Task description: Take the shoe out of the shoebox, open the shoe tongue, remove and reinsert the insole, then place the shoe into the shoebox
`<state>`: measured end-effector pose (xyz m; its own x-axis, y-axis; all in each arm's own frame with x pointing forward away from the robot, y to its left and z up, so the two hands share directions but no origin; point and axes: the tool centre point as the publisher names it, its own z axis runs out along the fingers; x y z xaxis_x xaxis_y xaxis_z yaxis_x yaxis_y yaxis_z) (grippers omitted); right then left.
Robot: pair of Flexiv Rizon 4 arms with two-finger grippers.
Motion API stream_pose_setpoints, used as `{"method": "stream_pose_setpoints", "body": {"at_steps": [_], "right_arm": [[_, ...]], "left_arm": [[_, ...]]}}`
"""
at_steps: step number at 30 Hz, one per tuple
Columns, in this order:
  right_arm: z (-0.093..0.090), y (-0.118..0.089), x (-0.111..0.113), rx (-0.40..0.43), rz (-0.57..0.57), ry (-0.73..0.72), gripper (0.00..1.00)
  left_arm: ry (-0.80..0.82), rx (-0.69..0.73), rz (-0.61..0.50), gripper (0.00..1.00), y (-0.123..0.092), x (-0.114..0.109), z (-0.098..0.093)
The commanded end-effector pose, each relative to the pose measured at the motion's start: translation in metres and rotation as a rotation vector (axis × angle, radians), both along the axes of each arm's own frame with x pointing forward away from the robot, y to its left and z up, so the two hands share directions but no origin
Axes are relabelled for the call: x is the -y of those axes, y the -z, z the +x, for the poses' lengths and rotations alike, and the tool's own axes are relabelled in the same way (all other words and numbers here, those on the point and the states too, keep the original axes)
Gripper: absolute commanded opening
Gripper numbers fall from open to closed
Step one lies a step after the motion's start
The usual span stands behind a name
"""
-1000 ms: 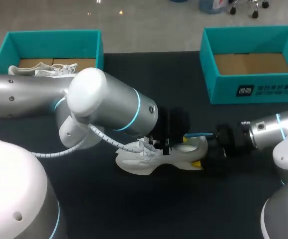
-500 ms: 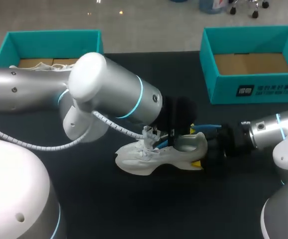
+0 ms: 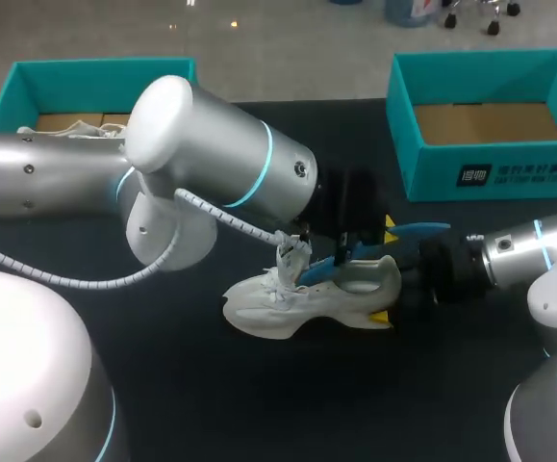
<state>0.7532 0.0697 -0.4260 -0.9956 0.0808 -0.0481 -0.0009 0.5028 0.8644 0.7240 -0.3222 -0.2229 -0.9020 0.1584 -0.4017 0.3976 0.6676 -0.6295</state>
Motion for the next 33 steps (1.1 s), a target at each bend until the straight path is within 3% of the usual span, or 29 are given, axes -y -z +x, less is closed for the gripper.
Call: {"method": "stream_pose_setpoints", "body": {"at_steps": [1, 33], "right_arm": [[0.0, 0.0019, 0.0001, 0.001, -0.002, 0.001, 0.0], [0.0, 0.0019, 0.0001, 0.001, -0.002, 0.001, 0.0]], "left_arm": [[0.037, -0.011, -0.019, 0.0, -0.0118, -0.0074, 0.0019], [0.054, -0.01, -0.033, 0.0, -0.0186, -0.0069, 0.0009]]}}
